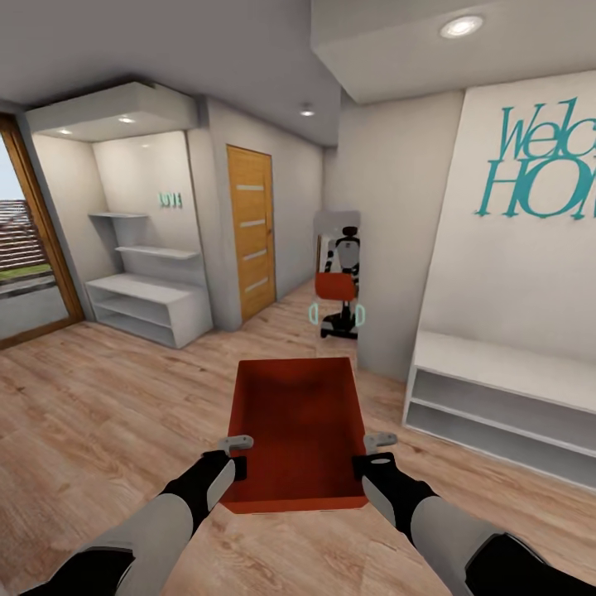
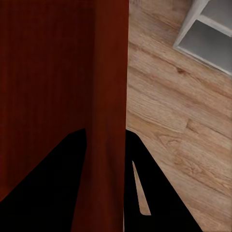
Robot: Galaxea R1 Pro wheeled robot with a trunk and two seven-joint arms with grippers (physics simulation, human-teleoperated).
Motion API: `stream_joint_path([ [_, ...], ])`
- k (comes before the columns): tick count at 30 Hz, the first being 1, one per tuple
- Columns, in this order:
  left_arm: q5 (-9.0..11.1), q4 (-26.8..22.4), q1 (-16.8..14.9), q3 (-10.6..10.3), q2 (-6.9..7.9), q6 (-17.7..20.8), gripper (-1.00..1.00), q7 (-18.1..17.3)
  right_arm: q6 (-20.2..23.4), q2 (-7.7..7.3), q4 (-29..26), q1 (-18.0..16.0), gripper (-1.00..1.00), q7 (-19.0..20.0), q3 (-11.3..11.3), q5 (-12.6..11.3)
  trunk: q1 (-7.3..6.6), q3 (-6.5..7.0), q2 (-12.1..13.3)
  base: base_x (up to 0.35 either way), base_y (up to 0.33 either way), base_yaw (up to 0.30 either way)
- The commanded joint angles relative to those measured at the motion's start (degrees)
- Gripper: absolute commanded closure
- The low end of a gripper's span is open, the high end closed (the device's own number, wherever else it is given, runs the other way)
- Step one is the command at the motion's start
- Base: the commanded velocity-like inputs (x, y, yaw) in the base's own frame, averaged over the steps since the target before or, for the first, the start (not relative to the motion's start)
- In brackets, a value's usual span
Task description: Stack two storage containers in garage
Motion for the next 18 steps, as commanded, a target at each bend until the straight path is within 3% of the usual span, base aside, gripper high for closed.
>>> stream_joint_path([
  [1,-2.0,-0.29,-0.02,-0.11,0.61,0.03,1.0,1.16,0.41,-0.06,0.08,-0.01,1.0,-0.5,0.75,-1.05,0.05,-0.02,-0.04,0.322,0.0,0.0],
  [18,-2.0,-0.29,-0.02,-0.11,0.61,0.03,1.0,1.16,0.41,0.02,0.08,-0.03,1.0,-0.57,0.75,-1.03,0.05,-0.02,-0.04,0.322,0.0,0.018],
])
